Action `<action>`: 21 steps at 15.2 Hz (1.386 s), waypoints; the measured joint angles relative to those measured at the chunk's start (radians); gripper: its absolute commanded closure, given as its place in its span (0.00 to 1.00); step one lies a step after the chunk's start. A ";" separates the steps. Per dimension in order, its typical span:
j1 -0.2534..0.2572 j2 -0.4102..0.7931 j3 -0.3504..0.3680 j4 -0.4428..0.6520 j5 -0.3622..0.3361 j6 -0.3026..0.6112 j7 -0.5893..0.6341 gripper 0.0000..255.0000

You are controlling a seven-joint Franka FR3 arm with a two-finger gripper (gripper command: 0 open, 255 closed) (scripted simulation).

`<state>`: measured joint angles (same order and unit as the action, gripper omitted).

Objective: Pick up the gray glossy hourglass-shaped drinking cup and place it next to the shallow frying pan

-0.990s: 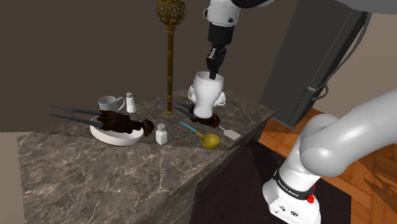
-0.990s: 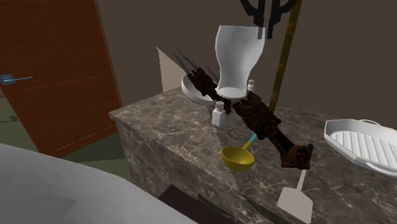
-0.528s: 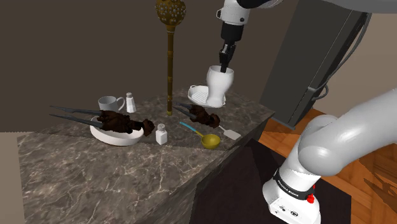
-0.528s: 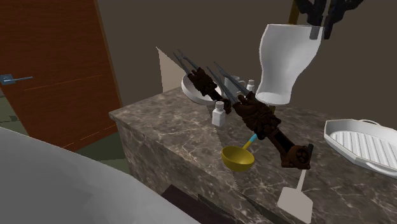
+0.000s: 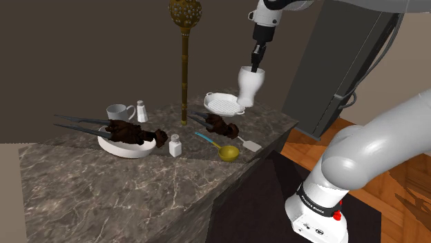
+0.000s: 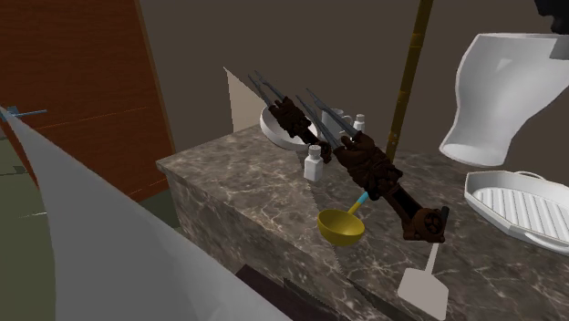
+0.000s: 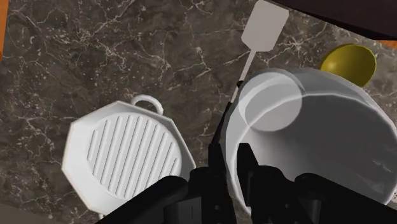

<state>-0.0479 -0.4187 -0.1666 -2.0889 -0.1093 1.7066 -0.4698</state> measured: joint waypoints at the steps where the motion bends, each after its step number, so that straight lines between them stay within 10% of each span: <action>1: -0.007 0.013 -0.017 0.014 -0.004 0.000 -0.023 1.00; 21: -0.038 0.076 -0.096 -0.138 -0.023 0.222 -0.104 1.00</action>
<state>-0.0856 -0.3429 -0.2625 -2.2267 -0.1328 1.9287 -0.5734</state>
